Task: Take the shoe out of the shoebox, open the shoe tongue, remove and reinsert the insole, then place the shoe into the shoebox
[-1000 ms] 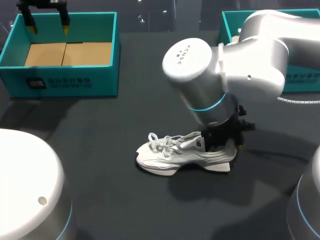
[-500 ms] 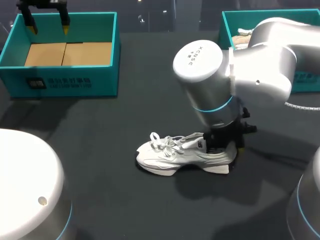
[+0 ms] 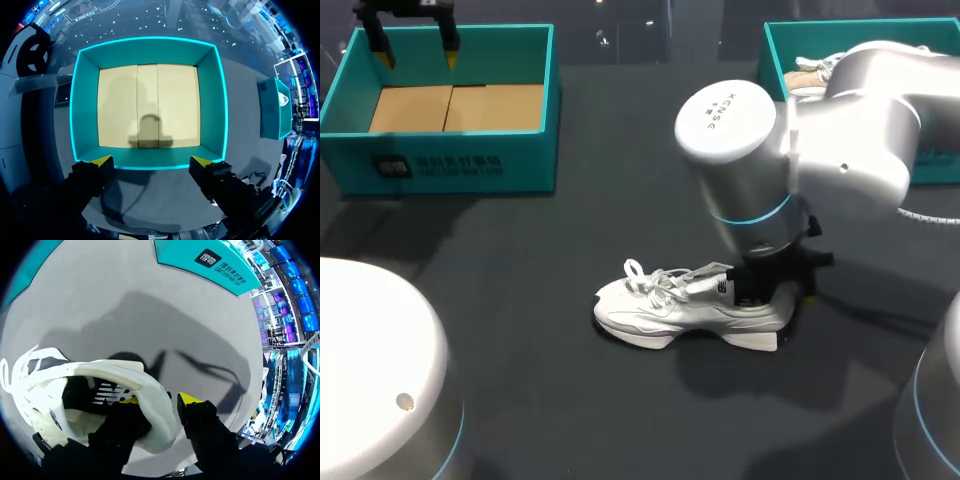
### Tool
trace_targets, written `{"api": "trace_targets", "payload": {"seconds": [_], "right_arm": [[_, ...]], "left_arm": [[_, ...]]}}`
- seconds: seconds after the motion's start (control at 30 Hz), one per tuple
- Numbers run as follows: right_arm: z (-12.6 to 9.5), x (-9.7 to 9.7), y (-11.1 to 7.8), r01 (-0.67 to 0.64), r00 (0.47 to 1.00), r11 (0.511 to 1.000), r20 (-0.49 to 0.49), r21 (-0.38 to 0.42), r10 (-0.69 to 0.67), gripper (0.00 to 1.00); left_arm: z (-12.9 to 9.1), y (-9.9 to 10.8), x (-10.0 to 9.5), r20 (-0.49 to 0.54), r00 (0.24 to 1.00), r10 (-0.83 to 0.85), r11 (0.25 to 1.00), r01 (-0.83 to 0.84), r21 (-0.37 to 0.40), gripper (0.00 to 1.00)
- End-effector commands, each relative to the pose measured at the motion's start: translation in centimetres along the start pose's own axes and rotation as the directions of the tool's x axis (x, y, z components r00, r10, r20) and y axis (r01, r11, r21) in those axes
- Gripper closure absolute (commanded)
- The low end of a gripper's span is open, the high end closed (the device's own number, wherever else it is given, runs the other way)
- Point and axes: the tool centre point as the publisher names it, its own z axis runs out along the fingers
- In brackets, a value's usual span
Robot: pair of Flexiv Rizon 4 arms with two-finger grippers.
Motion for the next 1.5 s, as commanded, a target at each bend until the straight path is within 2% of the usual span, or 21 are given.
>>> {"api": "trace_targets", "payload": {"seconds": [0.03,0.2,0.3,0.4,0.43,0.5,0.53,0.57,0.9,1.0,1.07,1.13,1.2,1.23,1.3,1.37,1.5], "right_arm": [[-0.5,-1.3,0.0,0.003,1.000,1.000,-0.030,0.004,-0.003,0.00],[-2.2,-2.4,0.3,0.045,0.995,0.999,-0.086,0.000,-0.045,0.00],[-3.7,-3.3,0.6,0.099,0.981,0.995,-0.164,-0.019,-0.101,0.00],[-5.4,-4.3,0.8,0.193,0.937,0.979,-0.286,-0.060,-0.203,0.00],[-6.0,-4.7,0.8,0.244,0.891,0.966,-0.374,-0.080,-0.256,0.00],[-7.0,-5.6,0.6,0.375,0.727,0.909,-0.552,-0.180,-0.409,0.00],[-7.4,-6.0,0.4,0.427,0.674,0.879,-0.573,-0.214,-0.466,0.00],[-7.8,-6.2,0.2,0.448,0.711,0.869,-0.507,-0.209,-0.488,0.00],[-7.8,-6.2,0.2,0.448,0.711,0.869,-0.507,-0.209,-0.488,0.00],[-8.4,-6.7,-0.6,0.452,0.514,0.809,-0.631,-0.377,-0.581,0.00],[-8.4,-7.1,-0.7,0.463,0.472,0.778,-0.625,-0.424,-0.622,0.00],[-8.4,-7.6,-0.8,0.472,0.379,0.733,-0.638,-0.490,-0.671,0.00],[-8.3,-7.7,-0.8,0.469,0.332,0.707,-0.636,-0.529,-0.696,0.00],[-8.2,-8.0,-0.7,0.465,0.273,0.674,-0.631,-0.574,-0.726,0.00],[-7.9,-8.4,-0.7,0.443,0.234,0.654,-0.625,-0.614,-0.745,0.00],[-7.8,-8.7,-0.8,0.415,0.170,0.615,-0.606,-0.671,-0.777,0.00],[-7.2,-8.9,-0.7,0.367,0.097,0.551,-0.558,-0.750,-0.824,0.00]], "left_arm": [[0.0,0.1,0.0,-0.001,1.000,0.000,1.000,0.000,0.001,0.00],[0.0,0.1,0.0,-0.001,1.000,0.000,1.000,0.000,0.001,0.00],[0.0,0.1,0.0,-0.001,1.000,0.000,1.000,0.000,0.001,0.00],[0.0,0.1,0.0,-0.001,1.000,0.000,1.000,0.000,0.001,0.00],[0.0,0.1,0.0,-0.001,1.000,0.000,1.000,0.000,0.001,0.00],[0.0,0.1,0.0,-0.001,1.000,0.000,1.000,0.000,0.001,0.00],[0.0,0.1,0.0,-0.001,1.000,0.000,1.000,0.000,0.001,0.00],[0.0,0.1,0.0,-0.001,1.000,0.000,1.000,0.000,0.001,0.00],[0.0,0.1,0.0,-0.001,1.000,0.000,1.000,0.000,0.001,0.00],[0.0,0.1,0.0,-0.001,1.000,0.000,1.000,0.000,0.001,0.00],[0.0,0.1,0.0,-0.001,1.000,0.000,1.000,0.000,0.001,0.00],[0.0,0.1,0.0,-0.001,1.000,0.000,1.000,0.000,0.001,0.00],[0.0,0.1,0.0,-0.001,1.000,0.000,1.000,0.000,0.001,0.00],[0.0,0.1,0.0,-0.001,1.000,0.000,1.000,0.000,0.001,0.00],[0.0,0.1,0.0,-0.001,1.000,0.000,1.000,0.000,0.001,0.00],[0.0,0.1,0.0,-0.001,1.000,0.000,1.000,0.000,0.001,0.00],[0.0,0.1,0.0,-0.001,1.000,0.000,1.000,0.000,0.001,0.00]]}}
